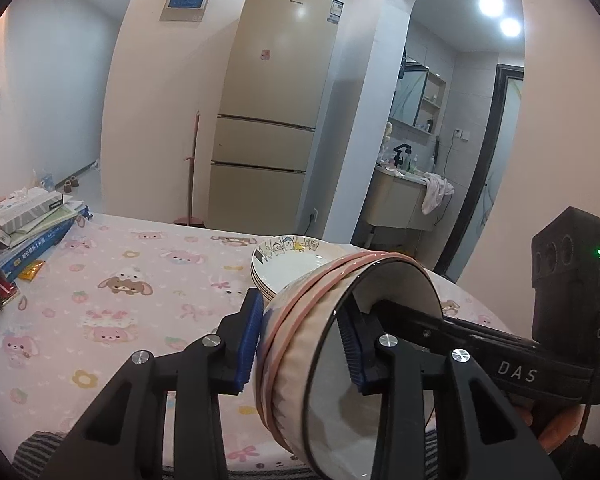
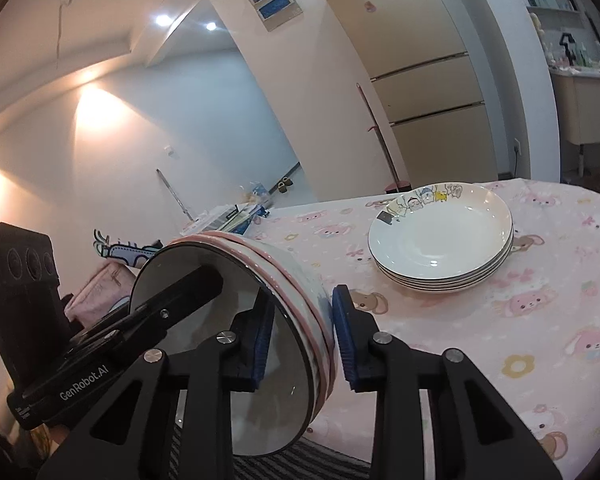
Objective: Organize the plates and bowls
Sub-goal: 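Lift the bowl stack with both grippers and carry it over the plates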
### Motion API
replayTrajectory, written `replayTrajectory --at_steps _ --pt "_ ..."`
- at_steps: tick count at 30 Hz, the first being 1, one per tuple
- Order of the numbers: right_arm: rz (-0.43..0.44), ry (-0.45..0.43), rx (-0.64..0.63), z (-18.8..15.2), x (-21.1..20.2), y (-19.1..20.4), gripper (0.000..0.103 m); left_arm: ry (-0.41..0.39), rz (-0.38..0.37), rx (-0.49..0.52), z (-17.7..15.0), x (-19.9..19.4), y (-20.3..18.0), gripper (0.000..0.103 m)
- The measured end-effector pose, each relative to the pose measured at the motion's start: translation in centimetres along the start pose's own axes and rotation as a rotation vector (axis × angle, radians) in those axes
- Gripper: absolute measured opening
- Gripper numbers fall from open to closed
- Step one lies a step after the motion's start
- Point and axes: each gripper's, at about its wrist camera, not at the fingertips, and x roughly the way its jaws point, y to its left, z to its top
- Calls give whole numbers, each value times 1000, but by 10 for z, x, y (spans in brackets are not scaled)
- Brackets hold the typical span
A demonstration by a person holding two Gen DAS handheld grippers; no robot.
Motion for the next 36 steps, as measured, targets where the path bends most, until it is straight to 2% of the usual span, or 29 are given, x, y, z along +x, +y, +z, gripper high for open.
replayTrajectory --at_steps 5,7,9,15,23,27,36 --pt "-14 20 51 11 5 -14 29 16 -42 -47 12 19 0 39" --pt "-20 29 85 18 10 -24 29 32 -37 -47 20 34 -4 39" --pt "-6 53 146 26 14 -37 29 46 -18 -51 27 42 -9 39" --pt "46 105 275 41 31 -72 29 73 -25 -37 48 73 -19 39" --pt "-29 62 331 78 45 -108 29 136 -93 -92 84 146 -18 40" --pt "-64 34 364 91 52 -126 29 163 -110 -96 91 177 -15 40" --pt "-110 90 428 98 89 -161 29 226 -112 -122 89 235 0 40"
